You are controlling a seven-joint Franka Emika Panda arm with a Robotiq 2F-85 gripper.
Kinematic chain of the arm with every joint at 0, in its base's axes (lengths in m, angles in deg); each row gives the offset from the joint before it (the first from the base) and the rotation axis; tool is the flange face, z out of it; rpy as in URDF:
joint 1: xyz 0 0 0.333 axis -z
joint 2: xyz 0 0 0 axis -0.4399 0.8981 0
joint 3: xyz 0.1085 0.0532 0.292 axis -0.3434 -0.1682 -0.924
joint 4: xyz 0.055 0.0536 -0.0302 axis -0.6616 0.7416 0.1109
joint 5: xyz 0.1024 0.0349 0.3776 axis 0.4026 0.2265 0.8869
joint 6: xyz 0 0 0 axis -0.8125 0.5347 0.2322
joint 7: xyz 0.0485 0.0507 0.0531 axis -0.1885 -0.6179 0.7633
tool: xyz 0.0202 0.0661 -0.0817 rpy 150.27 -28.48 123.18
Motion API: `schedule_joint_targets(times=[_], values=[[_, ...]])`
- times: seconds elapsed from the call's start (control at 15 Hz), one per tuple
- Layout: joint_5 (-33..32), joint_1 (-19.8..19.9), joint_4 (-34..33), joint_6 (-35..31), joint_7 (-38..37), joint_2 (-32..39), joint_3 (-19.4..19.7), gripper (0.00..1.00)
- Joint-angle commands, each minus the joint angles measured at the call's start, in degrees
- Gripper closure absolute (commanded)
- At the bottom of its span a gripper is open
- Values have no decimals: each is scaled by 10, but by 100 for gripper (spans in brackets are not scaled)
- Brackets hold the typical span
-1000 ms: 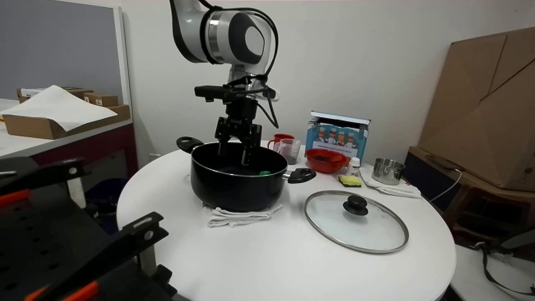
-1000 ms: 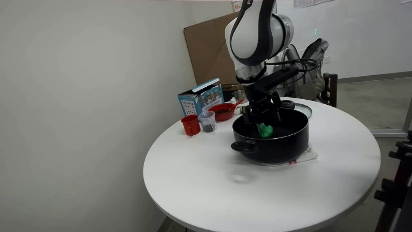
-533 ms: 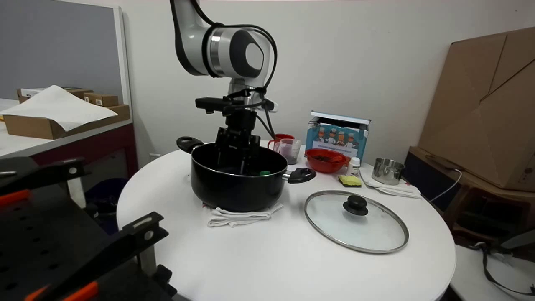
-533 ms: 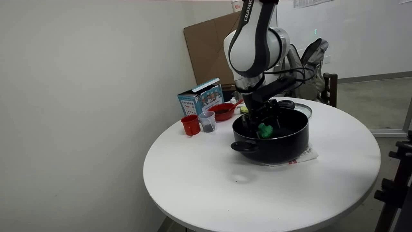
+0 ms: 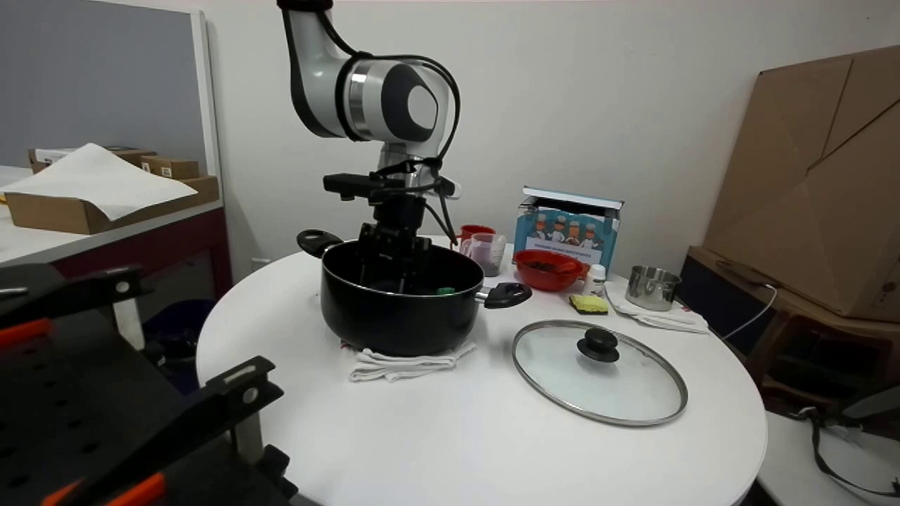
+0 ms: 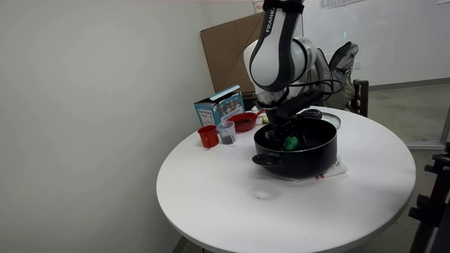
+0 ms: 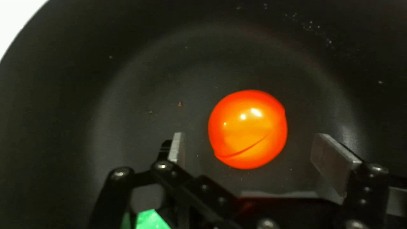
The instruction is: Take the lid off the pot, put its contents om the table, then place the lid on the pot
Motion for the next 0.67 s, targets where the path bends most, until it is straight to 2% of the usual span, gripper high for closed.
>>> schedule_joint_targets(times=[0.0, 0.07, 0.2, 0.47, 0.6], values=[[5, -15, -7, -4, -2, 14, 10, 3], [5, -16, -7, -4, -2, 16, 12, 26], [3, -16, -6, -5, 4, 19, 12, 31], [-3, -20, -3, -10, 7, 18, 15, 62], [-5, -21, -2, -11, 8, 15, 16, 64]])
